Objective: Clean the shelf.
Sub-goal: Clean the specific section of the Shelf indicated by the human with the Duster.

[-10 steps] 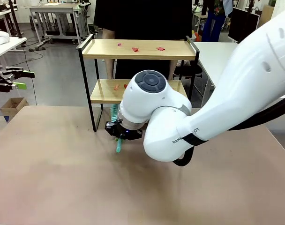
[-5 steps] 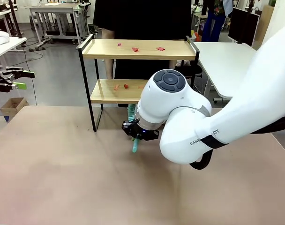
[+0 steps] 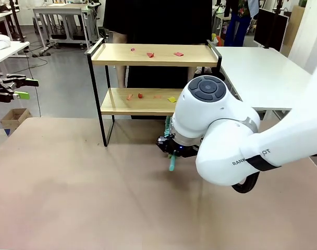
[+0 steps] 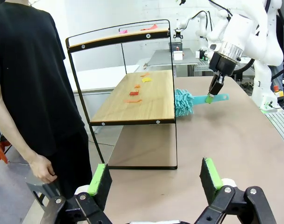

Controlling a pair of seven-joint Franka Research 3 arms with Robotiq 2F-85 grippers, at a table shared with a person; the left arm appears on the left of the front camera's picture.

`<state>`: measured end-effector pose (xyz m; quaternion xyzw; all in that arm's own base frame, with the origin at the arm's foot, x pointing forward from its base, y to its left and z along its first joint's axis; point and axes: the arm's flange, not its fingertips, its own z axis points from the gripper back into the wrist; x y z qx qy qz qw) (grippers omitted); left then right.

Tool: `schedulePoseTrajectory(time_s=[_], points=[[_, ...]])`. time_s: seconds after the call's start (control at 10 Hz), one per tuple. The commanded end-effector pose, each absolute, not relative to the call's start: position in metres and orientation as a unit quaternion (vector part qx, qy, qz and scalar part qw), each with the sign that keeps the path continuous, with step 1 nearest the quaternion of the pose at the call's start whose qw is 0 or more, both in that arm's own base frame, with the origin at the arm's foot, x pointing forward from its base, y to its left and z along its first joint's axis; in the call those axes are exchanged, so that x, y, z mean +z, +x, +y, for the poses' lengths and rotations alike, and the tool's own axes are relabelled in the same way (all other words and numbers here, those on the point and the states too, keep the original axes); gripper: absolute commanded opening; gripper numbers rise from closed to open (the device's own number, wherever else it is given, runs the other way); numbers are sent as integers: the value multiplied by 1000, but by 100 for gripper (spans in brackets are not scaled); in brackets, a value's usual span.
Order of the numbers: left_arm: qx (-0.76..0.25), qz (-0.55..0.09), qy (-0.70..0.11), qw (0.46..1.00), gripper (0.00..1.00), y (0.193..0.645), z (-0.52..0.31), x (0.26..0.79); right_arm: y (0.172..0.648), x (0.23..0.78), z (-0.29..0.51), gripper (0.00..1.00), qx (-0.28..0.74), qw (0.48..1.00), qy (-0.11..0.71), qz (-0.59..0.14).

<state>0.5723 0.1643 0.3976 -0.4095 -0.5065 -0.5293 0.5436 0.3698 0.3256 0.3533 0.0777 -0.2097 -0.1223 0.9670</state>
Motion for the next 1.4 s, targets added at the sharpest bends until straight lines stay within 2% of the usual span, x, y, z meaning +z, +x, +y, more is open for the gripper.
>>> schedulePoseTrajectory(time_s=[0.0, 0.5, 0.7, 0.8, 1.3], points=[[-530, -507, -408, 544, 100, 570, 164, 400, 365, 369, 299, 13, -113, 972, 49, -201], [-530, -507, -408, 544, 100, 570, 164, 400, 352, 378, 275, 13, -109, 967, -51, -225], [-530, -507, -408, 544, 100, 570, 164, 400, 347, 383, 286, 13, -91, 963, -52, -249], [-530, -507, -408, 544, 100, 570, 164, 400, 352, 374, 278, 13, -116, 968, -41, -218], [-530, -507, -408, 544, 100, 570, 164, 400, 350, 373, 280, 13, -113, 968, -45, -220]])
